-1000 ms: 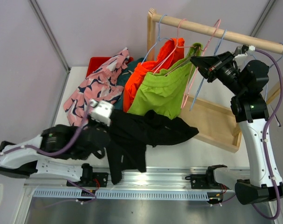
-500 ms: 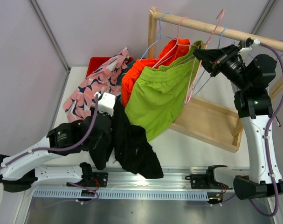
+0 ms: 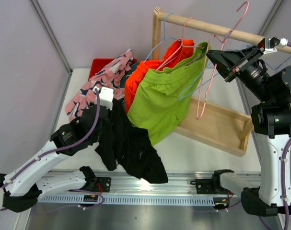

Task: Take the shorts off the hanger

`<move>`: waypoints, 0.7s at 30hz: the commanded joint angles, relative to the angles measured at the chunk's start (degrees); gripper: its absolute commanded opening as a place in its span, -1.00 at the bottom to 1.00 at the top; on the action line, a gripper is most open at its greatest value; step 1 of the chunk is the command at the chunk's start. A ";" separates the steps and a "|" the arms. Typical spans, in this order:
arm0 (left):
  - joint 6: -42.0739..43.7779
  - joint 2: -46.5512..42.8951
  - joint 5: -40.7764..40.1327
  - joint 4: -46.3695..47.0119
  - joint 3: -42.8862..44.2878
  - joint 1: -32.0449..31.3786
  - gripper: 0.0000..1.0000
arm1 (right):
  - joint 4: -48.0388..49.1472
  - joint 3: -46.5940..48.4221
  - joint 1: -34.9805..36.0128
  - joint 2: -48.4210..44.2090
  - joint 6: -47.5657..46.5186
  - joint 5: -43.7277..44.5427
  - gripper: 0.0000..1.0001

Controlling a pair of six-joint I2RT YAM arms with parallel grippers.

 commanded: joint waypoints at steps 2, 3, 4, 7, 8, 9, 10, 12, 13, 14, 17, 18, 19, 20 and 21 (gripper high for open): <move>3.30 -2.05 2.02 3.95 2.65 3.79 -1.00 | 1.69 -4.23 -0.27 -2.56 -0.61 -0.20 -1.00; 3.65 -1.87 2.55 3.95 3.87 5.98 -1.00 | 1.87 -5.46 -0.18 -3.34 -0.52 -0.29 -1.00; 4.27 -1.79 3.86 3.78 4.93 7.22 -1.00 | 1.87 -7.65 -0.18 -3.79 -0.52 -0.20 -1.00; 5.84 -0.82 5.45 3.69 7.29 11.35 -1.00 | 1.35 -10.48 -0.18 -5.72 -1.13 0.33 -1.00; 6.20 -0.56 5.63 3.43 7.74 12.23 -1.00 | 0.48 -11.79 -0.27 -6.16 -1.49 0.59 -1.00; 6.64 0.06 5.89 3.43 8.27 14.41 -0.99 | 0.03 -12.32 -0.27 -6.86 -2.01 1.11 -1.00; 7.34 0.32 6.33 3.43 9.93 15.74 -1.00 | -0.49 -12.76 -0.27 -7.13 -2.45 1.21 -1.00; 7.96 1.29 8.78 3.25 11.43 20.31 -0.99 | -1.20 -14.26 -0.44 -7.74 -3.25 1.30 -1.00; 8.05 1.64 10.01 3.34 12.83 21.98 -1.00 | -1.29 -14.70 -0.71 -7.83 -3.42 1.21 -1.00; 8.05 1.99 11.85 3.34 14.33 24.69 -1.00 | -1.12 -15.57 -0.88 -7.83 -3.68 0.86 -1.00; 8.14 4.01 15.10 3.43 18.10 28.66 -1.00 | -0.59 -17.07 -1.50 -7.22 -4.39 0.77 -1.00; 7.96 4.71 15.56 3.69 18.73 29.28 -1.00 | 0.11 -17.42 -1.67 -6.96 -4.83 1.03 -1.00; 7.96 6.20 16.08 3.69 20.39 29.99 -0.99 | 1.07 -17.51 -1.85 -5.82 -5.44 1.38 -1.00; 7.96 6.82 17.13 3.86 21.97 30.95 -1.00 | 1.43 -16.99 -2.46 -4.94 -6.40 1.38 -1.00; 8.22 7.61 17.32 4.39 23.73 31.31 -1.00 | 2.30 -16.47 -2.90 -3.98 -6.85 0.86 -1.00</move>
